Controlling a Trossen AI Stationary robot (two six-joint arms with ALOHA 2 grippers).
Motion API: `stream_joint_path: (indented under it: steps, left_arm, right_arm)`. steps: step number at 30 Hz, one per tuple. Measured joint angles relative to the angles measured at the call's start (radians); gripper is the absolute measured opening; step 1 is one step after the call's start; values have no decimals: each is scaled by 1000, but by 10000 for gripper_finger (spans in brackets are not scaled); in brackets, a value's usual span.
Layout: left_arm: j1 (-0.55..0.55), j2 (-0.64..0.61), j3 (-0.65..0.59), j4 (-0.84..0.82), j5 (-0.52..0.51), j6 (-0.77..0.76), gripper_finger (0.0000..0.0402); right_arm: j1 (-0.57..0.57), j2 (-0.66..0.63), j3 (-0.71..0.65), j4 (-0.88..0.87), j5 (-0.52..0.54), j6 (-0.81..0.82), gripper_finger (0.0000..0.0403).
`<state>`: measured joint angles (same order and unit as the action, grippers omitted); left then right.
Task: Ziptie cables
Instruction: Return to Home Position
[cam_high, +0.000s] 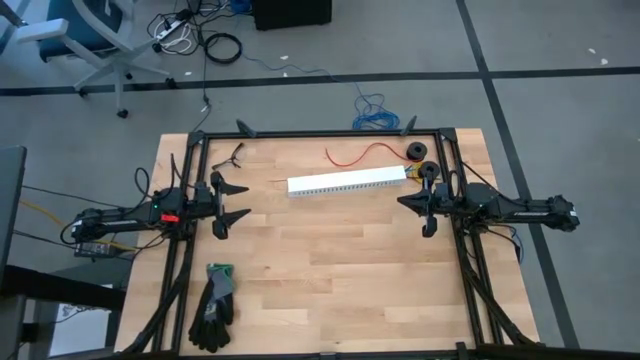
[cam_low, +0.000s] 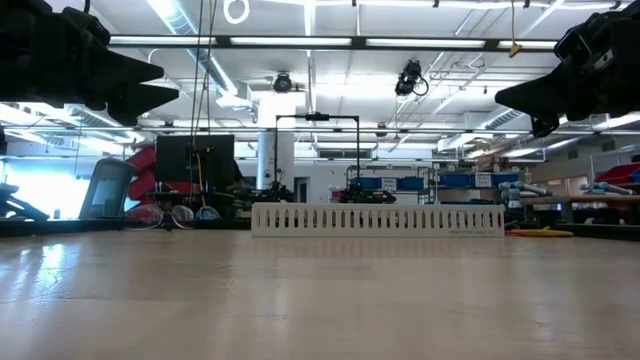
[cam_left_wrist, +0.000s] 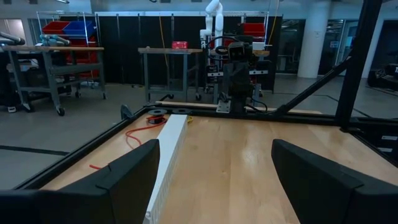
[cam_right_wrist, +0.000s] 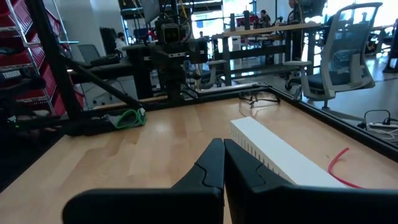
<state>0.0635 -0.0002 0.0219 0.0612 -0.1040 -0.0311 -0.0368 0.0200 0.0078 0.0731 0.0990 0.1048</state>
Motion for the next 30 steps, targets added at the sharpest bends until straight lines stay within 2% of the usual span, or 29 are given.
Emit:
stream_joint_path:
  steps: [30]
  left_arm:
    - [-40, 6, 0, 0, -2, 0, 321]
  right_arm:
    - [0, 0, 0, 0, 0, 0, 2]
